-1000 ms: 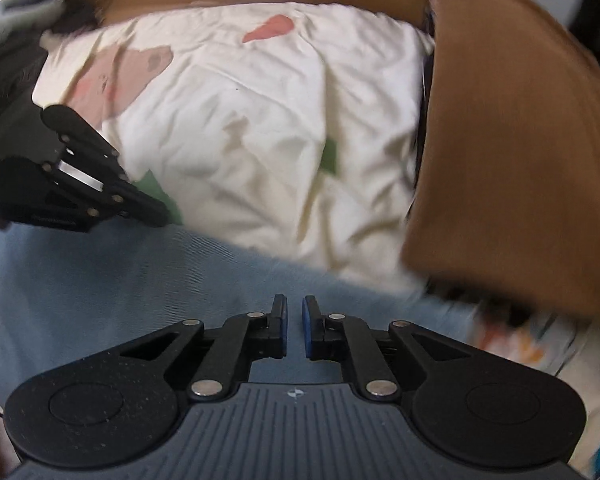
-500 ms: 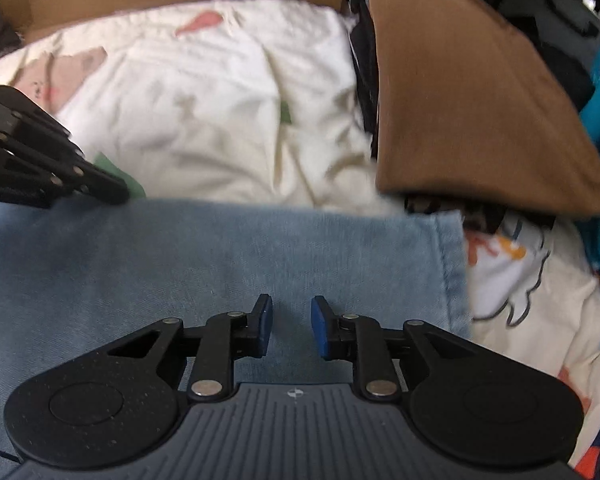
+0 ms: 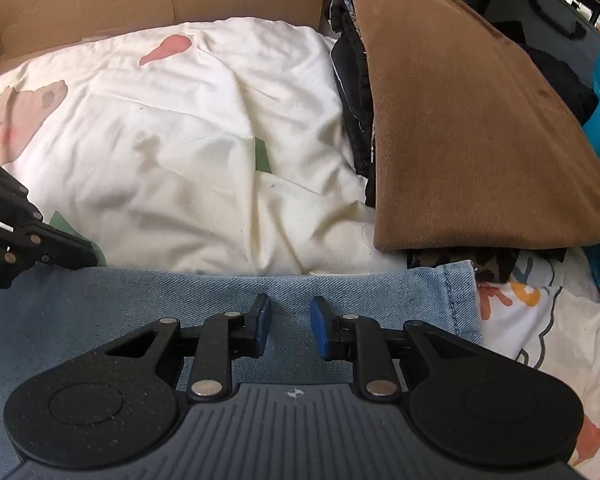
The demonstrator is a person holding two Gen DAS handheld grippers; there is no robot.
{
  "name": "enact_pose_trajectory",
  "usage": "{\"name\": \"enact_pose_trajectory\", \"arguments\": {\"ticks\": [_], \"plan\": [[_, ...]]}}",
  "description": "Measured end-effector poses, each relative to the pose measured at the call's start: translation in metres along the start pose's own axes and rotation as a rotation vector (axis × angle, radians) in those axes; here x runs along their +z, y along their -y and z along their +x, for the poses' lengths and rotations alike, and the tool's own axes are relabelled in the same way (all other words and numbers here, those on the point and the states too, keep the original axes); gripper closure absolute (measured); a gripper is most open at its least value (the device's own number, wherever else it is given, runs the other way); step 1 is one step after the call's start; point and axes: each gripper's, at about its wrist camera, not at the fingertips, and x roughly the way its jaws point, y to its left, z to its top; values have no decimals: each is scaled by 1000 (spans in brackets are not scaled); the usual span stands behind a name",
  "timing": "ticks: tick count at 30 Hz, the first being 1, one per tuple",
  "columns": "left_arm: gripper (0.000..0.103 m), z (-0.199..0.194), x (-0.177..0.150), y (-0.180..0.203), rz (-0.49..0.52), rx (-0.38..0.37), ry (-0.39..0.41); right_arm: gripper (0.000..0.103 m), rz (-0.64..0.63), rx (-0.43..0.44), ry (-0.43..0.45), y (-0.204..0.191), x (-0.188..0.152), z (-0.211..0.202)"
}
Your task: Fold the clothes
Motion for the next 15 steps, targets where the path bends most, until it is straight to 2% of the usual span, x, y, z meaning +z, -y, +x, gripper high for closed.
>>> {"name": "enact_pose_trajectory", "arguments": {"ticks": [5,6,9,11,13,15], "plan": [[101,-13,0,-8,-42,-14,18,74,41,5,13,6,9,5],[98,-18,-1,-9,-43,-13,26,74,49,6,17,9,12,8],[97,-36,-7,-15,-61,29,37,74,84,13,-11,17,22,22],[96,-52,-14,-23,-111,68,45,74,85,10,-16,16,23,25],[89,-71,-22,-32,-177,112,56,74,51,-2,2,12,19,23],[72,-93,-30,-40,-261,161,64,74,75,10,2,15,20,23]]}}
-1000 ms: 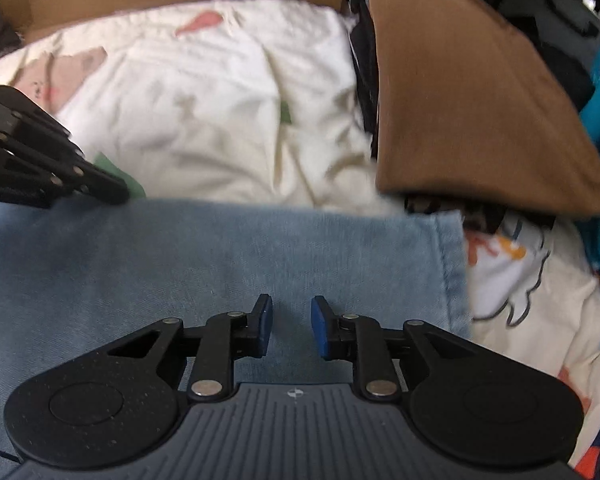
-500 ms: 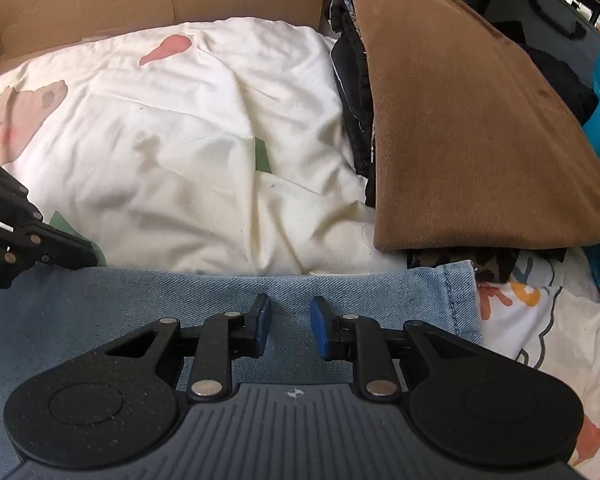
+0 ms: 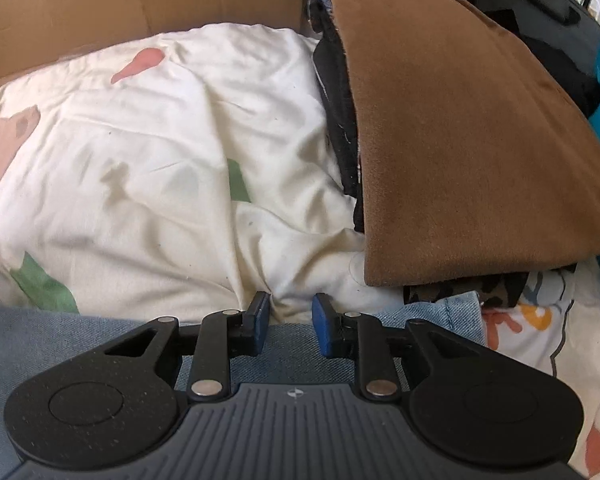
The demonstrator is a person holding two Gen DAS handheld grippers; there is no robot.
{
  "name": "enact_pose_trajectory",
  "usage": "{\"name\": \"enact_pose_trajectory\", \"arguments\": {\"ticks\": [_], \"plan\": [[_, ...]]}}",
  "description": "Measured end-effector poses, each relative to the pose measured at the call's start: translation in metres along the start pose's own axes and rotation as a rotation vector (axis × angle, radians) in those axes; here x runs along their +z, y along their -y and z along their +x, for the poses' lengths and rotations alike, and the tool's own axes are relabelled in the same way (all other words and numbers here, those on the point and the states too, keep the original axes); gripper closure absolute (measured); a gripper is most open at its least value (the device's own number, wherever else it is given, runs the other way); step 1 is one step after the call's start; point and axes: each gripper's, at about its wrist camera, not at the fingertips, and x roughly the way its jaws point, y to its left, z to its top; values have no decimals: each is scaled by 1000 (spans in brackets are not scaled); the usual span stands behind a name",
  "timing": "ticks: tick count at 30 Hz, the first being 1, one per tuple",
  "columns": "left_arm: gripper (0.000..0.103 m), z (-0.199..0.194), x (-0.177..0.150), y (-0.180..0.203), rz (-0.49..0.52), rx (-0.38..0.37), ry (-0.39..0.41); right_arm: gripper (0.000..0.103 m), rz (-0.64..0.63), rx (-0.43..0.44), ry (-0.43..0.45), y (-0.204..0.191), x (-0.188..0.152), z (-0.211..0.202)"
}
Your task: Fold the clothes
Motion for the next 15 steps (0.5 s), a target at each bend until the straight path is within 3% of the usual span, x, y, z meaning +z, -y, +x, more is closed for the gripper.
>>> {"name": "enact_pose_trajectory", "arguments": {"ticks": [5,15], "plan": [[63,-47,-19,-20,-117,214,16,74,-3,2,30,4,8,-17],[61,-142,-98,-92,-409,628,-21,72,-7,-15,88,32,2,-73]]}}
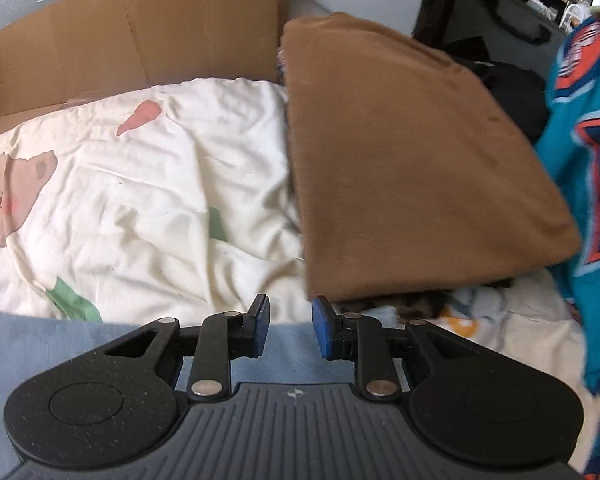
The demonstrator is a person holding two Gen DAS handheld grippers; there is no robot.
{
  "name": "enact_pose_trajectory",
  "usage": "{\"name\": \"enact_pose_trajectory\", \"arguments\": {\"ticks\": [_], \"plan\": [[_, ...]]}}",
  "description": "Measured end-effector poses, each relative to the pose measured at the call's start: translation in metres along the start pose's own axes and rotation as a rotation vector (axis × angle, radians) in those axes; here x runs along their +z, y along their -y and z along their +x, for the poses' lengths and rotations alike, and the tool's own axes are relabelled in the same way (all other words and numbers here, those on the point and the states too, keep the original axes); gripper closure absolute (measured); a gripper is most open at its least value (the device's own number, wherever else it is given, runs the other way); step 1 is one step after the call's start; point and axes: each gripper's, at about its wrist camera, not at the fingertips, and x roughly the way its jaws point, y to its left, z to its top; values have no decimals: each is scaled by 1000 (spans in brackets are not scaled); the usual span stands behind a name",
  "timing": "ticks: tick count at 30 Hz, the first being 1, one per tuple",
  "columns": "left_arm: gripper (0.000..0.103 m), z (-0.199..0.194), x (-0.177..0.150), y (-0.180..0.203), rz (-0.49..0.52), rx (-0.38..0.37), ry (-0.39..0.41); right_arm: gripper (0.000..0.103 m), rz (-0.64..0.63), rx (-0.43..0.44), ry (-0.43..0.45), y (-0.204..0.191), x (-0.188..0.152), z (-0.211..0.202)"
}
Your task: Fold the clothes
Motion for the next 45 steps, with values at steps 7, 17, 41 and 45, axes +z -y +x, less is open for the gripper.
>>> {"name": "enact_pose_trajectory", "arguments": {"ticks": [7,17,41,45], "plan": [[60,6,-31,-56,-171,142,-62,72,-10,-57,-30,16,-15,-14],[64,50,-42,-69,-136,209,-64,71,-20,-131,-140,23,-39,2],[72,64,-29,-54,-10,240,-42,61,106,-69,-117,52,-39,53],[73,62,-30,-55,-1,230,-41,58,138,-34,-118,61,-38,56]]}}
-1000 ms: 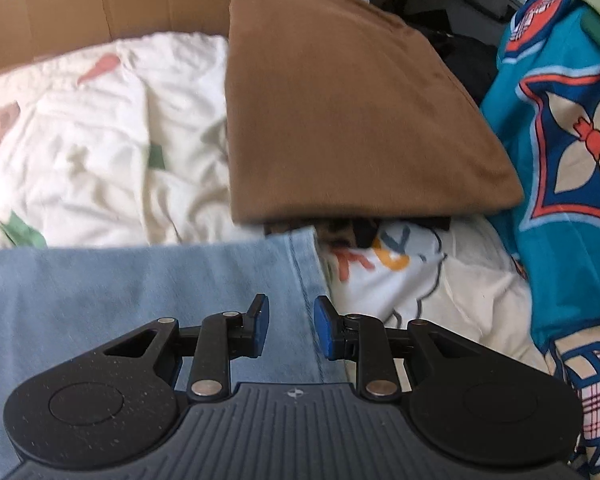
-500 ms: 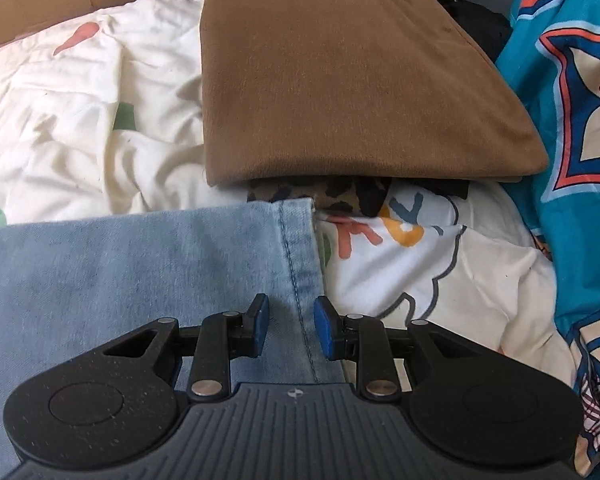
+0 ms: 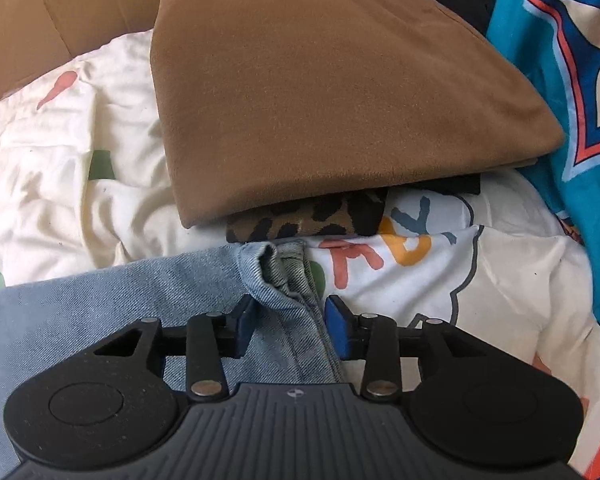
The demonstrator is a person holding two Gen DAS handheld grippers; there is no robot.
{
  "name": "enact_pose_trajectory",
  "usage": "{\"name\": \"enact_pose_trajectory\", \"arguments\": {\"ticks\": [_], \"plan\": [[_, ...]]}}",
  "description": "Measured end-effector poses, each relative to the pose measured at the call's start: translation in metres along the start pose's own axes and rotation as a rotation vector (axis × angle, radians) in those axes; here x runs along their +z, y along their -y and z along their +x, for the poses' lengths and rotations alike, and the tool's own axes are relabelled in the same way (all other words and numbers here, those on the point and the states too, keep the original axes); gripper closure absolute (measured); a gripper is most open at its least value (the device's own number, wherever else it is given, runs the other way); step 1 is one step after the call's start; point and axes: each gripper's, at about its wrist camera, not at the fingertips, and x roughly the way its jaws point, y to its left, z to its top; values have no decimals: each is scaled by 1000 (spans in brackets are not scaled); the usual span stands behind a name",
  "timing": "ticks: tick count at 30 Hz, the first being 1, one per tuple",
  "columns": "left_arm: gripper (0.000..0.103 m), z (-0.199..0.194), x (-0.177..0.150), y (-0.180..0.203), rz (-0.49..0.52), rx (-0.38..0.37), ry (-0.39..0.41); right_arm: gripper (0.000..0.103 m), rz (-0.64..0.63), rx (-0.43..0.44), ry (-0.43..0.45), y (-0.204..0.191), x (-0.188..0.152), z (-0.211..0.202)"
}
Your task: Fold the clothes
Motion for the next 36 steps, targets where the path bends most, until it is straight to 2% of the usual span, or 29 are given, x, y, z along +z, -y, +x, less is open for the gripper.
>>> {"name": "enact_pose_trajectory", "arguments": {"ticks": [5,8,10,11,15,19,21,23,30,36], "plan": [[74,-4,6,-10,-47,-27,-71,59,21,50,-58,10,15,-2],[64,-13,12,-13,-56,-32,-132,59,22,86,-83,18,27,-11],[49,-24,15,-15,-76,-52,-147,59,28,118,-92,24,35,-20],[36,-32,17,-17,-91,-60,-144,59,31,133,-93,27,38,-25],[19,-65,26,-25,-151,-101,-138,58,45,194,-96,40,52,-48],[18,-93,27,-33,-226,-204,-187,56,35,206,-108,54,62,-71],[15,-112,25,-33,-250,-235,-195,49,29,204,-111,60,62,-87],[11,-131,23,-36,-242,-229,-181,44,33,195,-110,67,61,-100],[10,-194,15,-56,-224,-212,-143,41,1,185,-95,88,54,-141],[10,-235,9,-81,-233,-216,-130,40,-3,239,-77,109,56,-174]]}}
